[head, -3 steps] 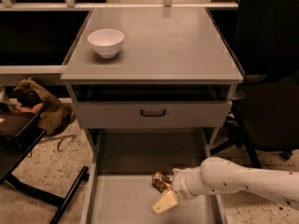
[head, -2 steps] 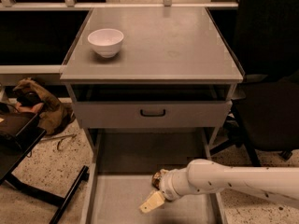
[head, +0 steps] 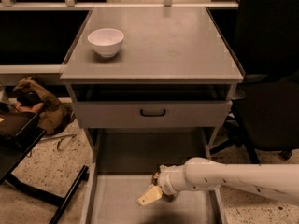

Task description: Pick orange can from middle drawer and place on counter

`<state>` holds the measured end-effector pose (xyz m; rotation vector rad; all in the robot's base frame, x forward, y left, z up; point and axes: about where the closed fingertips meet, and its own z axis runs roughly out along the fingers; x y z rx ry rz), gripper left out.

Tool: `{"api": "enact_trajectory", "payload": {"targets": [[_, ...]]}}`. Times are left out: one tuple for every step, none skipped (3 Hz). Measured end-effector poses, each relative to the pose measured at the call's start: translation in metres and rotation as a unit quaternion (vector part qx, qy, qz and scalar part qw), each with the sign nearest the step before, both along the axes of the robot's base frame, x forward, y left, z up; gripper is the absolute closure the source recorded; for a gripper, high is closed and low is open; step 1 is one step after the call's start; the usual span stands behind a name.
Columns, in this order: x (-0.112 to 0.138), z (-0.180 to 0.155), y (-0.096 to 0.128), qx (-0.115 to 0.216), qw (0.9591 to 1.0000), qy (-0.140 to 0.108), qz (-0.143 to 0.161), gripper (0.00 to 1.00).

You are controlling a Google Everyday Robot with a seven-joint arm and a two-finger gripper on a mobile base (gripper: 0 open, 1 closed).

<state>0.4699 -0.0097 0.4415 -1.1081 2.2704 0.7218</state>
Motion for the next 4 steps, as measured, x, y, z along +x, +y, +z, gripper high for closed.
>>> {"api": "enact_trajectory", "payload": {"targets": [[0.029,-0.019,0.0,0.003,0.9997,-0.006,-0.024,0.0],[0.049,-0.034,-0.004,-0.005,0.999,-0.015,-0.042,0.0],[0.063,-0.035,-0.026,-0.017,0.9968,-0.031,-0.071,0.0],[0.065,-0.035,-0.053,-0.023,0.9938,-0.042,-0.101,0.0]]}}
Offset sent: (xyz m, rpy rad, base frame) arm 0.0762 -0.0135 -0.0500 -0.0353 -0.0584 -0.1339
